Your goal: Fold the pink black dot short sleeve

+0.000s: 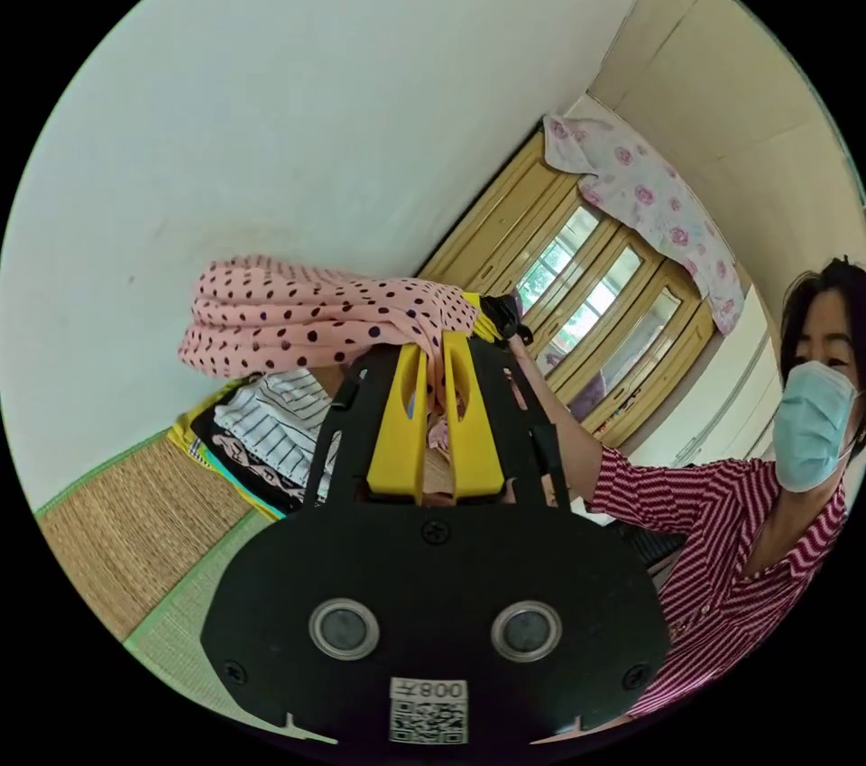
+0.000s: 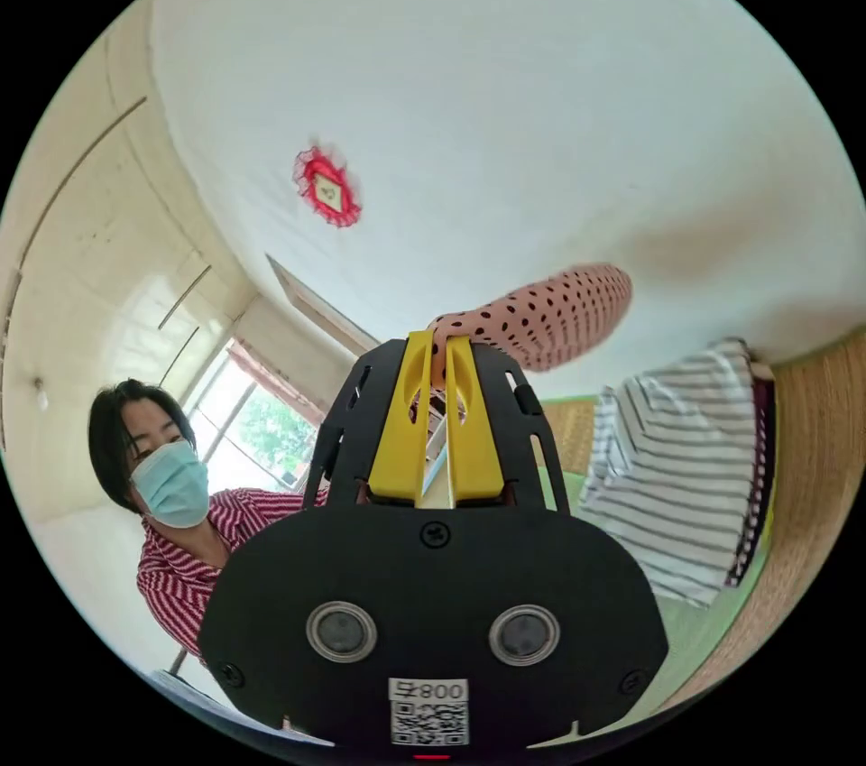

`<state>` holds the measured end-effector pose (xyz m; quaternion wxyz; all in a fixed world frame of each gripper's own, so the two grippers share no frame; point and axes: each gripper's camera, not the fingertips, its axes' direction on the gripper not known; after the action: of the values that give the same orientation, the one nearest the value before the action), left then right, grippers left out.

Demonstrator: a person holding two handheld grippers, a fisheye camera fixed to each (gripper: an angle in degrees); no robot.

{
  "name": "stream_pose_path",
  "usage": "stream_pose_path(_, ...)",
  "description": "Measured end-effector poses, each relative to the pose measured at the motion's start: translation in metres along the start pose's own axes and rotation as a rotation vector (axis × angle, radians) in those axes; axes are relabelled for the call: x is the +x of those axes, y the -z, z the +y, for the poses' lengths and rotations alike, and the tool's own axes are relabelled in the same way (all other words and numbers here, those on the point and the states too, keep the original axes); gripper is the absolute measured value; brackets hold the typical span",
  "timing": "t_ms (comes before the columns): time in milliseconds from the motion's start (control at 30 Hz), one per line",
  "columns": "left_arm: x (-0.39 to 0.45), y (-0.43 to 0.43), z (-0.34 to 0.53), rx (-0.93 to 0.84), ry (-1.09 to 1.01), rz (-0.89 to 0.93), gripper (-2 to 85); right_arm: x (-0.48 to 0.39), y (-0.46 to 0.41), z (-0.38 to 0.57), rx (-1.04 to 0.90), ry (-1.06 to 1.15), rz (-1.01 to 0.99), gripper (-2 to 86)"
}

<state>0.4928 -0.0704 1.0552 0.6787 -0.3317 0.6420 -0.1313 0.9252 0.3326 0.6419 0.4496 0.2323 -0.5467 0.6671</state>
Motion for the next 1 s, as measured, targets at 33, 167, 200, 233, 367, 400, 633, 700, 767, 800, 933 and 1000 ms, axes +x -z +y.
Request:
stream_pose_path(33, -0.01, -0.018, 0.004, -0.027, 0.021, 0.002, 3.9, 0.027, 0.019, 0.011, 0.01, -0.068, 0.015, 1.7)
stream_pose_path(167, -0.083, -0.137, 0.055, -0.271, 0.232, -0.033, 4.0, 0.138, 0.072, 0.08, 0.067, -0.388, 0.062, 1.7)
stream_pose_path(200, -0.096, -0.158, 0.068, -0.316, 0.269, -0.03, 4.0, 0.151, 0.076, 0.091, 0.066, -0.434, 0.069, 1.7)
stream_pose_path(233, -0.1, -0.166, 0.073, -0.327, 0.279, -0.02, 4.0, 0.17, 0.082, 0.108, 0.055, -0.497, 0.084, 1.7)
stream_pose_path(367, -0.116, -0.186, 0.075, -0.304, 0.308, 0.006, 4.2, 0.187, 0.105, 0.131, 0.088, -0.543, 0.025, 1.5)
stream_pose_path(400, -0.12, -0.189, 0.071, -0.307, 0.306, 0.001, 4.3, 0.186, 0.108, 0.131, 0.085, -0.543, 0.026, 1.4)
stream_pose_path(633, -0.143, -0.199, 0.048, -0.289, 0.32, -0.011, 4.9, 0.149, 0.137, 0.13, 0.126, -0.511, 0.05, 0.5)
stream_pose_path(700, -0.153, -0.199, 0.042, -0.265, 0.339, 0.002, 4.9, 0.132, 0.138, 0.128, 0.146, -0.478, 0.046, 0.3)
stream_pose_path(767, -0.162, -0.2, 0.039, -0.256, 0.349, 0.001, 4.9, 0.105, 0.133, 0.119, 0.156, -0.418, 0.059, 0.2)
stream_pose_path(800, -0.167, -0.2, 0.037, -0.25, 0.359, 0.001, 4.9, 0.099, 0.129, 0.117, 0.151, -0.404, 0.067, 0.2)
stream_pose_path(933, -0.185, -0.196, 0.036, -0.215, 0.387, 0.021, 4.9, 0.075, 0.104, 0.113, 0.097, -0.367, 0.091, 0.1)
stream_pose_path(1000, -0.196, -0.191, 0.038, -0.194, 0.409, 0.032, 4.7, 0.071, 0.102, 0.12, 0.087, -0.381, 0.142, 0.2)
